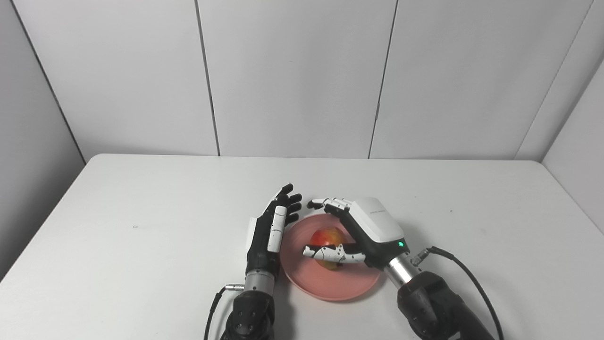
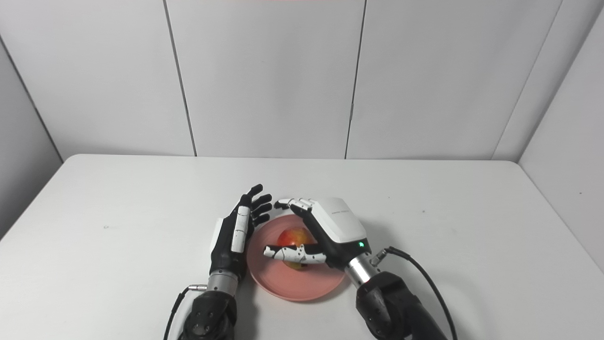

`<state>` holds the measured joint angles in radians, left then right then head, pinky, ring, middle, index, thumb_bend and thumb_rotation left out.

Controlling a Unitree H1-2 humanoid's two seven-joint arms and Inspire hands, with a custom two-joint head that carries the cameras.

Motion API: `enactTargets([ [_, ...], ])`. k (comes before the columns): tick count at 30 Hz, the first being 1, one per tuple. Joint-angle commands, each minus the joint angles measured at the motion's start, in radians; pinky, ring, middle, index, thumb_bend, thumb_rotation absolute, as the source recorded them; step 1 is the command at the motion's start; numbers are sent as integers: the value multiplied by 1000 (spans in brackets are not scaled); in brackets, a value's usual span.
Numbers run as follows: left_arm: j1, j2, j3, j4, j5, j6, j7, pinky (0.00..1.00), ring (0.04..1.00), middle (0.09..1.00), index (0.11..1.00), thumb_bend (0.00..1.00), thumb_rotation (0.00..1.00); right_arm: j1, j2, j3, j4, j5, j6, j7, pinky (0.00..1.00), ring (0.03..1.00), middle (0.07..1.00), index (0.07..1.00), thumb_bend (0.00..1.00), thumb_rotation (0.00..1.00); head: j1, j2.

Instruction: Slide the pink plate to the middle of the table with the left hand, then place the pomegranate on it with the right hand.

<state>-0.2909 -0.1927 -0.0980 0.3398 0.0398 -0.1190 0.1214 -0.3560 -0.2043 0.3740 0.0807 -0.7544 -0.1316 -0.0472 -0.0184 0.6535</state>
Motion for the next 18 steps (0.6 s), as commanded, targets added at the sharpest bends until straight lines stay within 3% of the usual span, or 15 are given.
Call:
enactTargets([
  [1, 4, -31, 1, -30, -4, -9, 4, 889, 811, 769, 825, 818, 1000, -18, 7, -20, 2, -4, -91, -105, 551, 675, 742, 699, 718, 1000, 1, -1],
  [5, 7, -29, 7, -42, -5, 7, 10, 942, 816, 764, 825, 833, 1000, -11, 24, -50, 43, 12, -192, -242, 523, 638, 716, 644, 684, 1000, -4, -1],
  [10, 5, -28, 14, -41, -11, 11, 12, 884, 808, 759, 815, 859, 1000, -14, 44, -92, 80, 44, -283, -338, 504, 608, 668, 610, 644, 1000, -17, 0],
  [12, 3, -27, 19, -40, -15, 10, 14, 852, 817, 771, 815, 870, 1000, -11, 63, -123, 93, 120, -293, -332, 514, 612, 666, 617, 633, 1000, -17, -2],
  [15, 1, -24, 24, -40, -9, -2, 23, 875, 841, 809, 823, 862, 1000, -8, 73, -158, 114, 213, -277, -283, 619, 694, 723, 690, 646, 1000, -14, 3],
  [18, 0, -20, 30, -43, -5, -27, 36, 955, 876, 855, 851, 824, 1000, -4, 65, -173, 123, 276, -238, -208, 704, 778, 799, 772, 716, 1000, -14, 7],
])
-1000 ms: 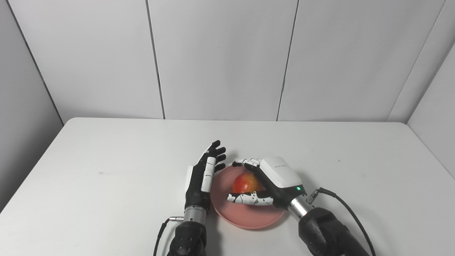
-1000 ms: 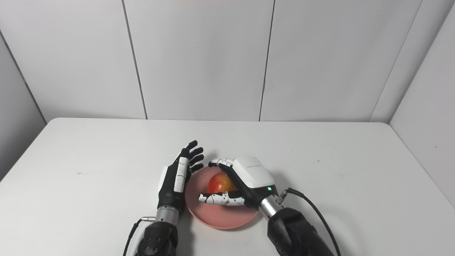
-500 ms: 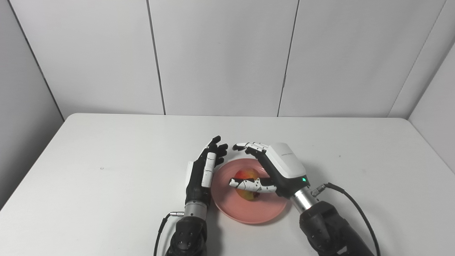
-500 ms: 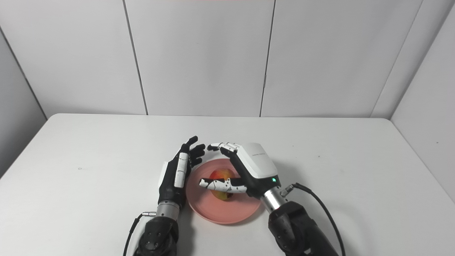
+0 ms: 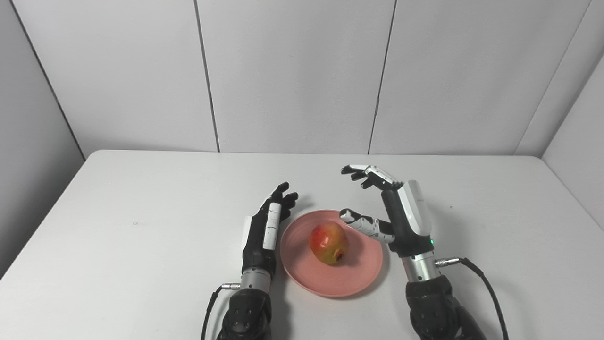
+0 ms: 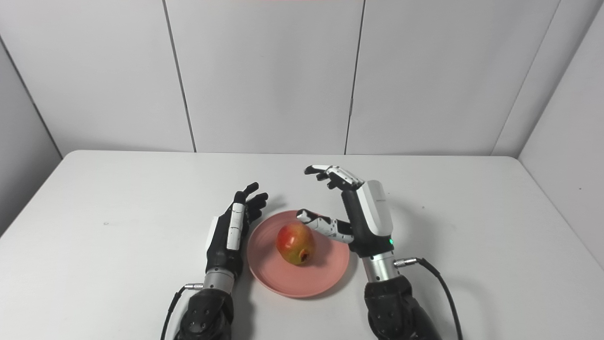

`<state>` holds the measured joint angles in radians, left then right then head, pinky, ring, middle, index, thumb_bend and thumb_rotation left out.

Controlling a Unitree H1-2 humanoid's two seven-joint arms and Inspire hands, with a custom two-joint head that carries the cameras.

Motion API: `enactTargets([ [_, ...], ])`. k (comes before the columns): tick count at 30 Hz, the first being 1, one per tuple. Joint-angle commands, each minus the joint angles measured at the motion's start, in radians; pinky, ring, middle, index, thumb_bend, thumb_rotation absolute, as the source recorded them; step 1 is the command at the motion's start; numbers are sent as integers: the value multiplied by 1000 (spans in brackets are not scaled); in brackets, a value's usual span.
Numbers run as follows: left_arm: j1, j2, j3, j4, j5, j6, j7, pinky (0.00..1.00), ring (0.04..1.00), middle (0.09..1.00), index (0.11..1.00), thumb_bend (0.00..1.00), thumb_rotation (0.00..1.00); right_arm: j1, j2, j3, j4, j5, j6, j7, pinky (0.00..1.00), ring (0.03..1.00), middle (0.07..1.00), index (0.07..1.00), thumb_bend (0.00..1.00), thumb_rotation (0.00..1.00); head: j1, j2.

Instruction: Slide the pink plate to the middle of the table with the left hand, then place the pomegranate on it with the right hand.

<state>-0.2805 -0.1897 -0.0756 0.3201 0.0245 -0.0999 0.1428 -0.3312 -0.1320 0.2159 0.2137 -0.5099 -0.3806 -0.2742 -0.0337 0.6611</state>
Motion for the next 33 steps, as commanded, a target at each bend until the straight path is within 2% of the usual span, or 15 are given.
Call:
enactTargets([
  [1, -13, -18, 6, -20, 22, -62, 24, 959, 877, 857, 852, 822, 1000, -24, -1, -27, -3, 78, 24, 45, 707, 780, 802, 774, 719, 1000, 0, 1],
  [2, -15, -14, 5, -17, 32, -72, 30, 983, 909, 885, 878, 807, 1000, -21, 5, -37, 2, 111, 31, 62, 759, 811, 825, 798, 746, 1000, 0, 1],
  [5, -24, -4, 7, -11, 66, -86, 58, 998, 943, 917, 910, 792, 1000, -5, 48, -86, 27, 251, 54, 99, 803, 842, 852, 823, 741, 1000, -3, 1],
  [8, -30, 1, 14, -11, 77, -84, 73, 1000, 967, 943, 943, 784, 1000, 4, 75, -125, 51, 322, 64, 112, 785, 835, 858, 829, 697, 1000, -3, 1],
  [12, -36, 2, 27, -3, 88, -106, 95, 1000, 981, 958, 952, 789, 1000, 14, 113, -177, 69, 409, 100, 120, 793, 839, 875, 852, 702, 1000, -4, 3],
  [16, -39, 3, 31, 4, 107, -132, 113, 1000, 981, 962, 955, 798, 1000, 22, 145, -225, 75, 483, 210, 132, 851, 870, 900, 900, 764, 1000, -5, 6],
  [21, -37, 9, 28, -4, 109, -95, 99, 1000, 1000, 994, 998, 814, 1000, 32, 161, -253, 66, 579, 324, 181, 988, 949, 959, 977, 803, 1000, -4, 10],
  [23, -38, 17, 24, -4, 111, -79, 89, 1000, 1000, 999, 1000, 817, 1000, 35, 161, -260, 57, 631, 380, 217, 998, 989, 990, 996, 835, 1000, -5, 11],
  [26, -41, 26, 22, -3, 101, -57, 71, 1000, 1000, 1000, 1000, 831, 1000, 41, 162, -269, 43, 672, 440, 240, 1000, 999, 999, 1000, 856, 1000, -7, 12],
  [28, -43, 31, 21, -4, 98, -45, 59, 1000, 1000, 1000, 1000, 844, 1000, 43, 164, -273, 37, 685, 459, 248, 1000, 1000, 1000, 1000, 850, 1000, -9, 13],
  [33, -41, 37, 20, -8, 89, -27, 41, 1000, 1000, 1000, 1000, 846, 1000, 50, 172, -266, 36, 672, 445, 238, 1000, 1000, 1000, 1000, 842, 1000, -18, 16],
])
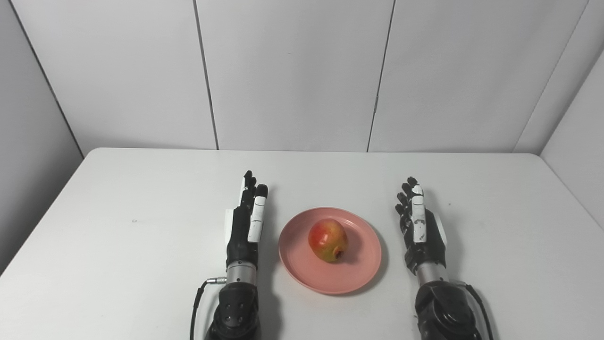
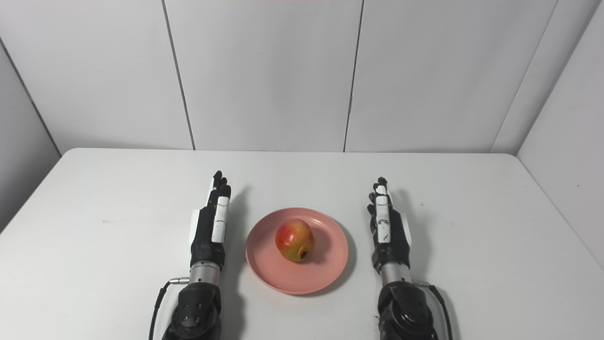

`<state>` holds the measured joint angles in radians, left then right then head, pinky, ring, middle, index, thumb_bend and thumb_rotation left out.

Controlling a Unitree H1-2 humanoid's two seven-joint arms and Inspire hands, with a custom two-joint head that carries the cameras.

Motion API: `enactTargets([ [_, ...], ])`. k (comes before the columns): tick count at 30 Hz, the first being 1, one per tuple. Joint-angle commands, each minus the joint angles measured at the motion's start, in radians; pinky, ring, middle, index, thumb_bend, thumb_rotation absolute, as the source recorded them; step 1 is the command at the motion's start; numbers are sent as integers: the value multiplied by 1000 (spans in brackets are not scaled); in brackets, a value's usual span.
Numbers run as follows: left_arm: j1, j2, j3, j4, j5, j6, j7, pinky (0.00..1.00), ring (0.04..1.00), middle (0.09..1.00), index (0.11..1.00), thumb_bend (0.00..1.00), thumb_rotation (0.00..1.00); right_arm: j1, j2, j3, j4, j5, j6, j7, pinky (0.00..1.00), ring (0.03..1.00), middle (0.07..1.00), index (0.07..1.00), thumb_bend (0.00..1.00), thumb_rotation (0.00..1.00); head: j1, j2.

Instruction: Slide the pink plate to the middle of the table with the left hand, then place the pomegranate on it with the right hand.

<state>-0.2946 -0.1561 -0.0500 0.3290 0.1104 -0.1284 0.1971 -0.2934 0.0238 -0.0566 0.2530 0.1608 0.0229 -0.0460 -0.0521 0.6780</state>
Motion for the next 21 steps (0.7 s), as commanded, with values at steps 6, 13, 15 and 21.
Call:
enactTargets([
  [6, -24, 6, -6, -8, -3, 18, -36, 1000, 1000, 1000, 1000, 877, 1000, 7, 17, 22, -32, -35, 110, -9, 1000, 1000, 1000, 1000, 783, 1000, -7, 1],
  [13, -18, 2, -9, 1, 0, 16, -32, 1000, 1000, 1000, 1000, 876, 1000, 2, 22, 13, -35, -48, 109, -15, 1000, 1000, 1000, 1000, 764, 1000, -8, -2],
  [15, -16, 0, -8, 4, 3, 7, -28, 1000, 1000, 1000, 1000, 864, 1000, 4, 29, 5, -36, -45, 98, -22, 1000, 1000, 1000, 1000, 747, 1000, -6, -2],
  [21, -13, -1, -11, 8, 11, -18, -20, 1000, 1000, 998, 1000, 845, 1000, 5, 35, -1, -35, -57, 80, -36, 1000, 1000, 1000, 1000, 746, 1000, -6, -2],
])
